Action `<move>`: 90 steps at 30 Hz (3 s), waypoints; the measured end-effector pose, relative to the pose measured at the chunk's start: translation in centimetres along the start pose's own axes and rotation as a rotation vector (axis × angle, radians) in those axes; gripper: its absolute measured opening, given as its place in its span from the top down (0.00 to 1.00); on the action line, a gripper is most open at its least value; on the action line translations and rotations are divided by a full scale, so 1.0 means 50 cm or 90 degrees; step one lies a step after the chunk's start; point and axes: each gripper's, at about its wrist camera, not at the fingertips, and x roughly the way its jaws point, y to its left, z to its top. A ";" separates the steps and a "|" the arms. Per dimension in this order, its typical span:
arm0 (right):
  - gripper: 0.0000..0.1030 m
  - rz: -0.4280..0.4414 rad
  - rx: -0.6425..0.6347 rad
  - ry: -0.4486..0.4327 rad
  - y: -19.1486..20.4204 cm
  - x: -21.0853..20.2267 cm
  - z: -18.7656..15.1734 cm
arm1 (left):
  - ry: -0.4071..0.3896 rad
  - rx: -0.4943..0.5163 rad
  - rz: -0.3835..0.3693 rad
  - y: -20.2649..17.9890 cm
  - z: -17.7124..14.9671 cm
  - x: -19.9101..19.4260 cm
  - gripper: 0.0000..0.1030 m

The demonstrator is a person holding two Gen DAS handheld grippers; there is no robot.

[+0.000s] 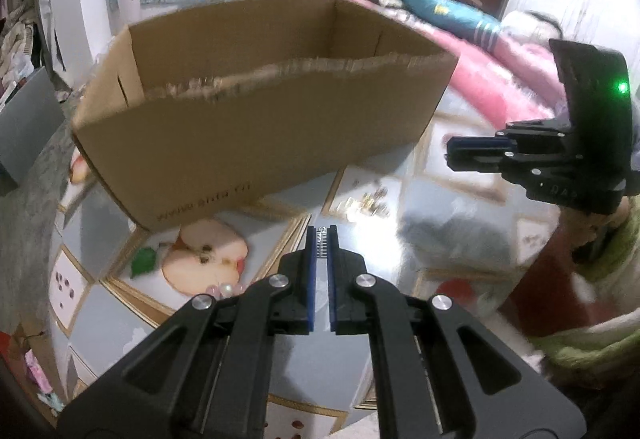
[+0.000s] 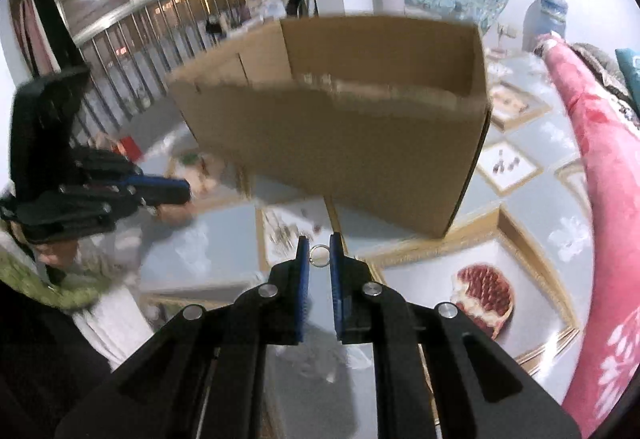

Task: Organize jewelry
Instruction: 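Carry the ring over the box and open the right tool to drop it, then lower the open left tool over the pink bead bracelet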

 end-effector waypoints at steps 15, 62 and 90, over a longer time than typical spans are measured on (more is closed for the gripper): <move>0.90 -0.025 0.062 -0.052 -0.031 0.057 0.204 | -0.059 0.005 -0.018 0.051 0.229 0.011 0.96; 0.10 -0.311 0.181 0.153 -0.014 0.100 -0.080 | 0.144 0.049 0.075 -0.020 -0.015 0.155 0.12; 0.06 -0.297 0.199 0.202 -0.035 0.121 -0.063 | 0.209 0.034 0.089 -0.029 0.033 0.187 0.07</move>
